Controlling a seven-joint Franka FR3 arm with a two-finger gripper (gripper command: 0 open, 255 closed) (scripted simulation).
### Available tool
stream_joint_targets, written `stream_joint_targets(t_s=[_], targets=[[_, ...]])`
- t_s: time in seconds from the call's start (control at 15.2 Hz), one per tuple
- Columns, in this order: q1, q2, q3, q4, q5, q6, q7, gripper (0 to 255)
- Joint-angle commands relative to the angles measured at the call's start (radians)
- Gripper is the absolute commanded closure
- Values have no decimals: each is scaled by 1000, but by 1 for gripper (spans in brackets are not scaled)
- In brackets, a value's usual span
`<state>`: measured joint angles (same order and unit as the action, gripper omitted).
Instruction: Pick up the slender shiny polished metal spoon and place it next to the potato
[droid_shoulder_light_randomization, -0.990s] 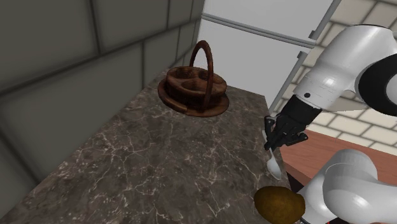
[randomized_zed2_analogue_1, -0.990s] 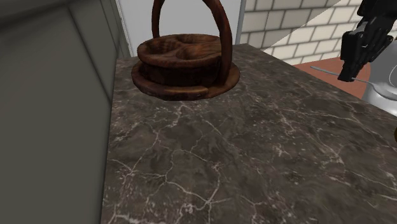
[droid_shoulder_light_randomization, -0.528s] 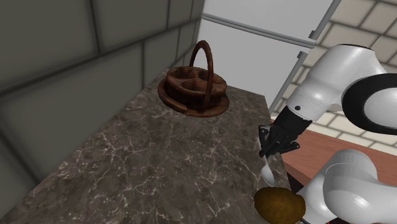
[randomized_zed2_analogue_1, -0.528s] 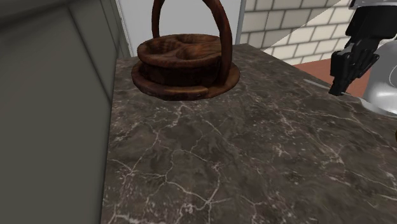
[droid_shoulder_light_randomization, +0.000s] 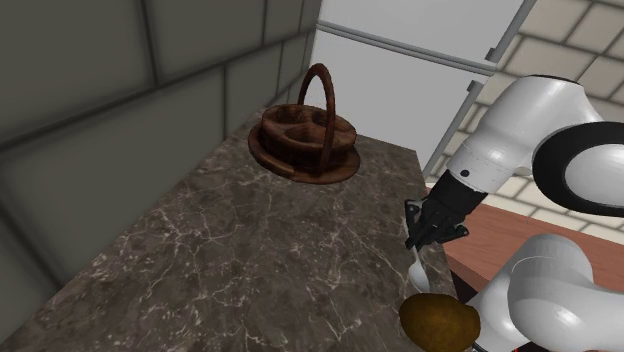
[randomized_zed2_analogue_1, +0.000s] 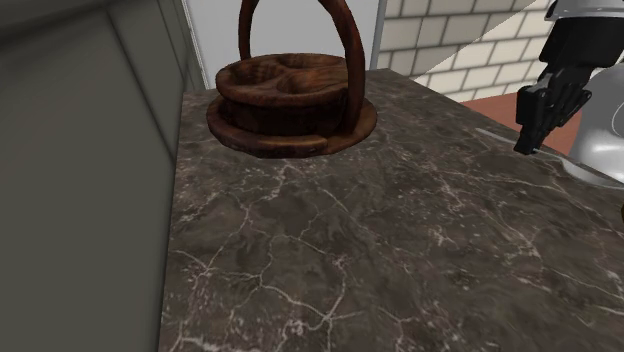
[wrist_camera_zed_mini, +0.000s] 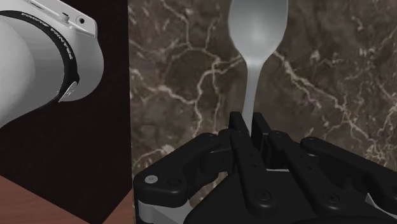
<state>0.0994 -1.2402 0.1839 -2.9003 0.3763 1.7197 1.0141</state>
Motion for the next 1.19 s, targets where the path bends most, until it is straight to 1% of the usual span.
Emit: stream_joint_targets(t_s=[0.0,0.33,0.59,1.12], targets=[[0,0,0,0,0,0,0,0],[0,0,0,0,0,0,0,0],[-26,20,-51,128,-51,-112,0,0],[-26,20,-52,128,-51,-112,0,0]])
